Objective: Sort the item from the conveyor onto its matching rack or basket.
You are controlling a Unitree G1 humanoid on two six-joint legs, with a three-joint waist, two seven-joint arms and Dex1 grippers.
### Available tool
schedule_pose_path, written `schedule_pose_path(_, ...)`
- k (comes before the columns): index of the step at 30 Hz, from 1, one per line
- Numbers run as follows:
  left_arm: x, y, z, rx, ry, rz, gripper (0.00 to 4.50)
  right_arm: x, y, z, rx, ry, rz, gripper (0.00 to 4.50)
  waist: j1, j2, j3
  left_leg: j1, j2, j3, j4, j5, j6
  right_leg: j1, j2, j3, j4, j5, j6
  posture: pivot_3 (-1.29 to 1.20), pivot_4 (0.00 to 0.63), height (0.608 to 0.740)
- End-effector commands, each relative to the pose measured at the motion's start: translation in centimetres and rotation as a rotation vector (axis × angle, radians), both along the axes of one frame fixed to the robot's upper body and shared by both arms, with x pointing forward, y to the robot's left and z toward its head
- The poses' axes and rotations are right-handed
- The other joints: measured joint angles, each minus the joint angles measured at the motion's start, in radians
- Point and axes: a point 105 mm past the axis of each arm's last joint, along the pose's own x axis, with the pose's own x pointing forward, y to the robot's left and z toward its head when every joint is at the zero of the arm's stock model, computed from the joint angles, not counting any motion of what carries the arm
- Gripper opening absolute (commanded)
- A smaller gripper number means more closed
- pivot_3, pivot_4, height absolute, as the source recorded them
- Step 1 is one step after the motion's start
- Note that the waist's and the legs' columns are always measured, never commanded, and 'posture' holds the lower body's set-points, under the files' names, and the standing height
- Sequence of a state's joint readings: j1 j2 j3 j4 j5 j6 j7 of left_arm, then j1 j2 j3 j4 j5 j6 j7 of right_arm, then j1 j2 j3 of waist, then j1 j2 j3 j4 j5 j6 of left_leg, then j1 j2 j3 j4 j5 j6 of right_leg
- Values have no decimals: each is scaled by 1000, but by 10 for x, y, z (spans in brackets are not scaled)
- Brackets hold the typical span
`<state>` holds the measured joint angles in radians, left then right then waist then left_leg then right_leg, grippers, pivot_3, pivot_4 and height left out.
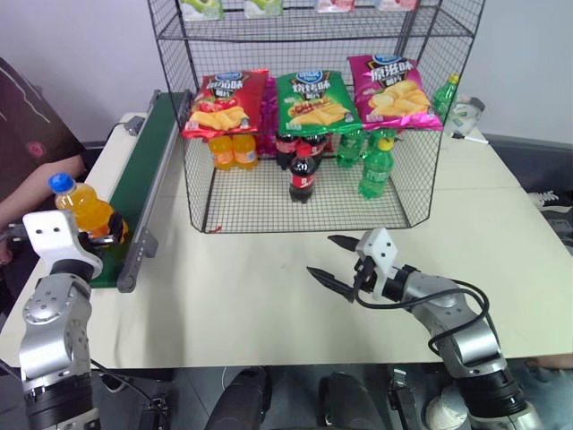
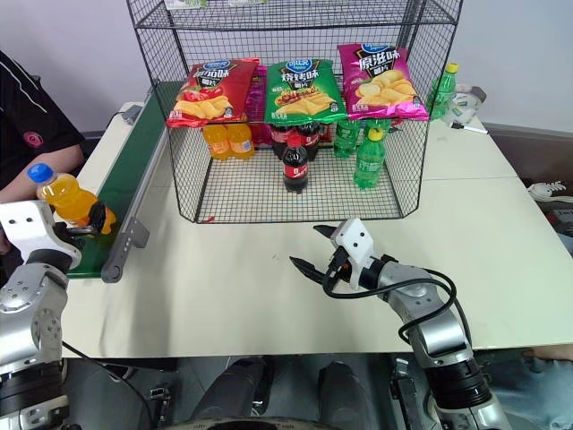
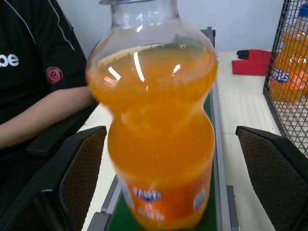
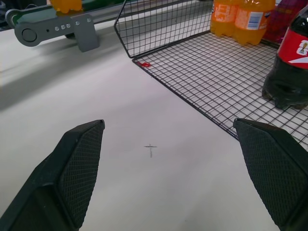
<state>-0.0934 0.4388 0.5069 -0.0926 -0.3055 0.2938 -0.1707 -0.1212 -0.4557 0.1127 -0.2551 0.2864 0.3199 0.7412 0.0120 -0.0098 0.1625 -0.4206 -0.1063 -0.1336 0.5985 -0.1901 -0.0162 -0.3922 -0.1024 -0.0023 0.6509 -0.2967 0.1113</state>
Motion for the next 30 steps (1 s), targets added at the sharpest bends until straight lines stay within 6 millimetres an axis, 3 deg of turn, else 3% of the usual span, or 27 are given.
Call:
schedule_pose_path(1,-2,7,19,35,-63,24,4500,-1,6,13,8,-59,21,4453,0,0,0,0,0,0,0,0,0,0,0,0,0,0,0,0,150,740)
schedule_pose_path(4,-2,7,20,44,-65,25,4500,-1,6,12,4,-59,21,4453,0,0,0,0,0,0,0,0,0,0,0,0,0,0,0,0,150,740)
schedule_pose_path(7,-2,7,21,47,-73,28,3674,-2,7,10,-1,-59,23,4500,1,0,0,0,0,0,0,0,0,0,0,0,0,0,0,0,150,740)
schedule_pose_path(9,-2,6,21,47,-75,25,2890,-2,7,9,-4,-59,24,4500,1,0,0,0,0,0,0,0,0,0,0,0,0,0,0,0,150,740)
schedule_pose_path(17,-4,-5,29,56,-101,-22,2857,-2,7,9,-10,-61,23,4500,1,0,0,0,0,0,0,0,0,0,0,0,0,0,0,0,150,740)
schedule_pose_path(21,-6,-26,47,105,-140,-116,2857,-1,4,10,-14,-63,18,4500,1,-3,2,0,0,0,0,0,0,0,0,0,0,0,0,0,150,740)
schedule_pose_path(24,-6,-54,76,98,-206,-227,2857,1,-2,11,-25,-67,8,4500,0,-5,3,0,0,0,0,0,0,0,0,0,0,0,0,0,150,740)
schedule_pose_path(27,-4,-95,90,93,-215,-385,2857,3,-9,14,-34,-76,-6,4500,2,-5,3,-1,0,-1,0,0,0,0,0,0,0,0,0,0,150,740)
schedule_pose_path(30,-4,-146,82,74,-166,-583,2857,6,-16,19,-40,-94,-24,4500,1,-5,3,-1,-1,0,1,0,0,1,0,0,0,0,0,0,150,740)
